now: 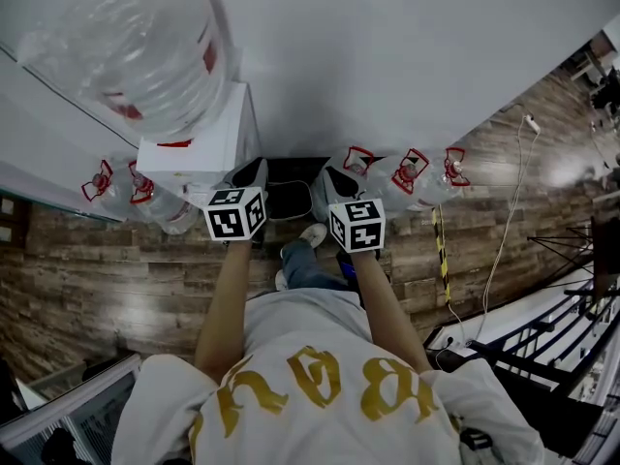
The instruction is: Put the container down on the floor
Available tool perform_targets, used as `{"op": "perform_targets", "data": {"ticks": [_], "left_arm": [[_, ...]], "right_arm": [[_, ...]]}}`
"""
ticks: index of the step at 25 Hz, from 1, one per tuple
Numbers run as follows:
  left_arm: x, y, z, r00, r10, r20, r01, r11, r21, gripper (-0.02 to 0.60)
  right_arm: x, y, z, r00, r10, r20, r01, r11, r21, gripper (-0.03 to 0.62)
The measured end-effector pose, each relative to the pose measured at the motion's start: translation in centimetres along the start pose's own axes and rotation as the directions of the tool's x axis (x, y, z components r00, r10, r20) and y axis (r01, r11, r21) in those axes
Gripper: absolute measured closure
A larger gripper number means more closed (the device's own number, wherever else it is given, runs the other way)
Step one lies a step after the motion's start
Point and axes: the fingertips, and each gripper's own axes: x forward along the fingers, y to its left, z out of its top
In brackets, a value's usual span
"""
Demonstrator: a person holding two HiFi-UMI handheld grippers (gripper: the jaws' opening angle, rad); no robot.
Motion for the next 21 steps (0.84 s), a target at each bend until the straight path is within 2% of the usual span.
{"op": "perform_targets", "data": {"ticks": [8, 13, 21], "left_arm": [[-0.2, 0.5, -0.1, 1.000, 0.004, -0.002, -0.004, 1.000, -0.011, 0.581], [-0.1, 0.2, 0.3, 1.000, -0.017, 0.022, 0.018, 0.998, -0.064, 0.581], [0.1, 0.0, -0.1, 0.999, -0.030, 0.015, 0.031, 0.997, -0.064, 0.581]], "right_arm": [[0.1, 0.5, -0.4, 1.000, 0.005, -0.007, -0.004, 1.000, 0.010, 0.566], [0.0, 0.7, -0.8, 1.000, 0.003, -0.012, -0.003, 1.000, 0.015, 0.567], [-0.2, 1.1, -1.1, 1.000, 0.007, -0.020, -0.007, 1.000, 0.008, 0.566]]}}
